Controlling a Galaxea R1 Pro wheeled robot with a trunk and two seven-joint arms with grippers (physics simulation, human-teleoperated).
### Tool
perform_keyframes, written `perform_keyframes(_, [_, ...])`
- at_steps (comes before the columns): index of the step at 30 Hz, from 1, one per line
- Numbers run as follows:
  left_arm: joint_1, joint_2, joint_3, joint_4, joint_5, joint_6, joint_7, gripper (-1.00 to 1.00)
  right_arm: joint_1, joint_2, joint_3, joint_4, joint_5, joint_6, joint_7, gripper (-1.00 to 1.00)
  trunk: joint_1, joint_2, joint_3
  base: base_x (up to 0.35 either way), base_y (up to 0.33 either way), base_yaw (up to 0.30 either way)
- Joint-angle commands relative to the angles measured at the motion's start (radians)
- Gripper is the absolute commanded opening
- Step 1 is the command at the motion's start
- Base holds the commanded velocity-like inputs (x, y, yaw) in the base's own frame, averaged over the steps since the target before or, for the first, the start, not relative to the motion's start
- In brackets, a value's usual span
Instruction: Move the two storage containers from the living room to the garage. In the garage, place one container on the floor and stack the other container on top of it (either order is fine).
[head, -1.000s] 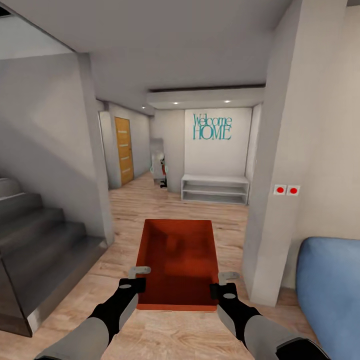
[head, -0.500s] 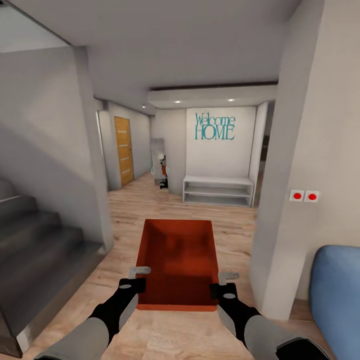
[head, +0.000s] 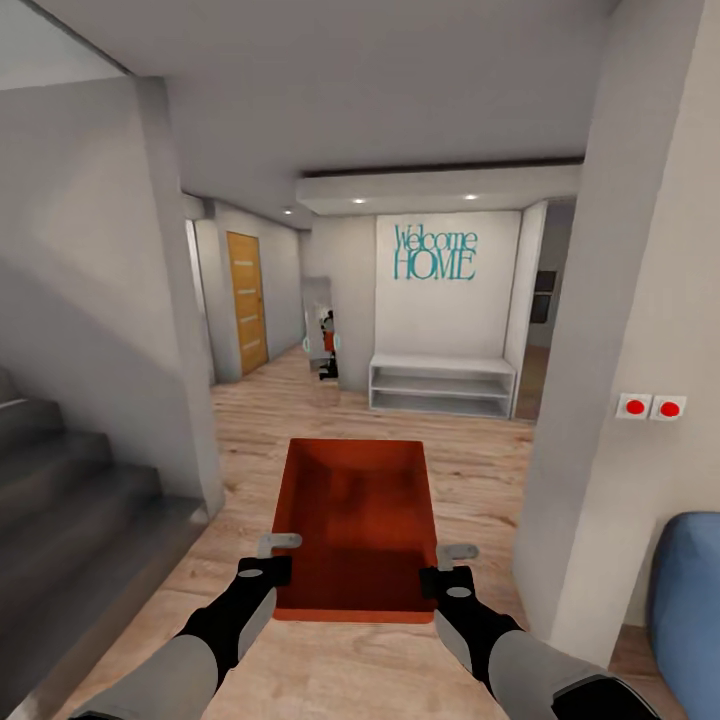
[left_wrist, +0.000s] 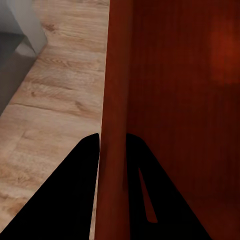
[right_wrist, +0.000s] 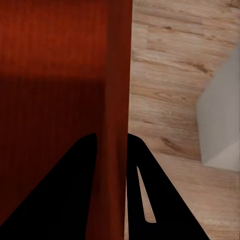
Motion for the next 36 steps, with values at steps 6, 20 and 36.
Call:
perform_keyframes(6, [-0.001,0.001,0.018,-0.001,0.086,0.009,0.022,-1.0,-0.001,0.023,0.013,-0.003,0.001,-0.012,0.003,-1.0,0.001,-0.001,-0.001,0.323,0.025,0.0])
perform_keyframes(20, [-0.001,0.001,0.018,-0.001,0.086,0.009,0.022,-1.0,-0.001,0.023,0.013,-0.003,0.001,-0.011,0.003,-1.0,0.001,-0.001,-0.001,0.324,0.0,0.0])
perform_keyframes(36, [-0.001,0.001,0.018,-0.002,0.086,0.008,0.022,-1.0,-0.001,0.024,0.013,-0.003,0.0,-0.011,0.003,-1.0,0.001,-0.001,-0.001,0.324,0.0,0.0])
